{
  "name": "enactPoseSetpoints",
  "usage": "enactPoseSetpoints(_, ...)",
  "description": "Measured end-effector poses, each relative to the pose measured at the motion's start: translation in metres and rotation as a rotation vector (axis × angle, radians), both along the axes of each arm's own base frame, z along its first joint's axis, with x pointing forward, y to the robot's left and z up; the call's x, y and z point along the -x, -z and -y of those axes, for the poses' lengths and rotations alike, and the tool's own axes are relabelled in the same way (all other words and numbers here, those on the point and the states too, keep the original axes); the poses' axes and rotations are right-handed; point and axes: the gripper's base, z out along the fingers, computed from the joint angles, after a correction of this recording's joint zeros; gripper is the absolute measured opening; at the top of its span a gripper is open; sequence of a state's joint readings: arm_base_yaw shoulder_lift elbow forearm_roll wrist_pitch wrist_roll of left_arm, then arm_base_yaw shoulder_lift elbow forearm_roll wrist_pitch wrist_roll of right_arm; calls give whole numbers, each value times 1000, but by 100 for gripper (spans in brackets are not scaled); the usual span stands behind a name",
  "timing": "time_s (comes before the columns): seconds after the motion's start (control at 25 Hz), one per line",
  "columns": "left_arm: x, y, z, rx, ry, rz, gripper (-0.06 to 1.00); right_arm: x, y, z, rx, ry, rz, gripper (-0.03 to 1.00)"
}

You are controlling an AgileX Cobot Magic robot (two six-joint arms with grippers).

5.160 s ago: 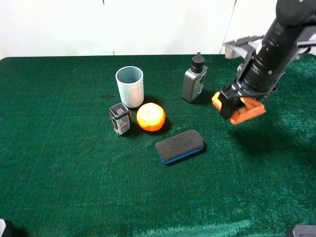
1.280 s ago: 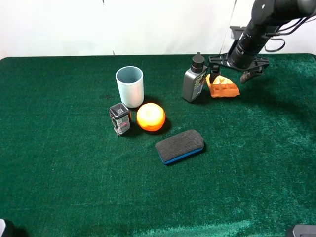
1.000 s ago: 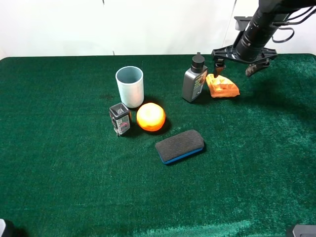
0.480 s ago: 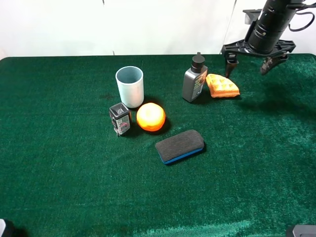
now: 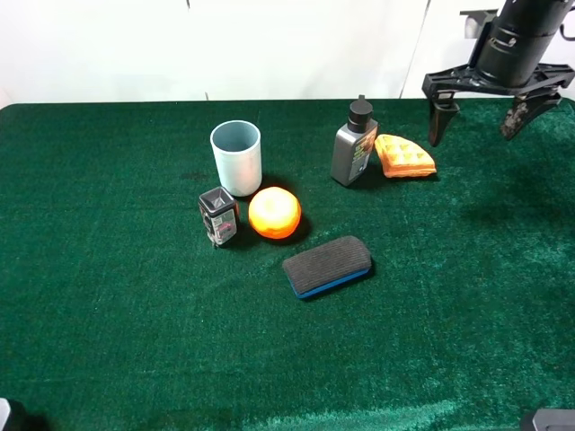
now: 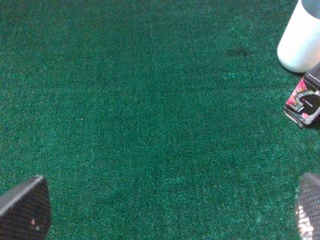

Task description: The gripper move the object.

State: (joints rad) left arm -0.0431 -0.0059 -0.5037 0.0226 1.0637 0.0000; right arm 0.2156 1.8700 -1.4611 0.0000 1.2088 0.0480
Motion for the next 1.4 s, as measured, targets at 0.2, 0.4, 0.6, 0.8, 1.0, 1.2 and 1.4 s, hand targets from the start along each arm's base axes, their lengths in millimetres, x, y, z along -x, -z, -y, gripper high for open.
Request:
enactPoseSetpoints(0.2, 0, 0, 0, 0, 0, 0, 99, 13, -25, 0, -47, 10, 52, 70)
enactPoseSetpoints(0.4, 0, 0, 0, 0, 0, 0, 99, 34, -52, 2, -84, 15, 115, 70)
enactPoseSetpoints(0.6, 0, 0, 0, 0, 0, 0, 99, 60, -82, 8, -105, 13, 197, 70)
enactPoseSetpoints(0.8, 0, 0, 0, 0, 0, 0, 99, 91, -105, 15, -122, 11, 271, 70)
enactPoseSetpoints(1.0, 0, 0, 0, 0, 0, 0, 99, 125, -120, 22, -136, 9, 330, 70)
enactPoseSetpoints(1.2, 0, 0, 0, 0, 0, 0, 99, 161, -126, 30, -147, 7, 380, 70)
enactPoseSetpoints(1.4, 0, 0, 0, 0, 0, 0, 99, 197, -130, 38, -162, 5, 445, 70)
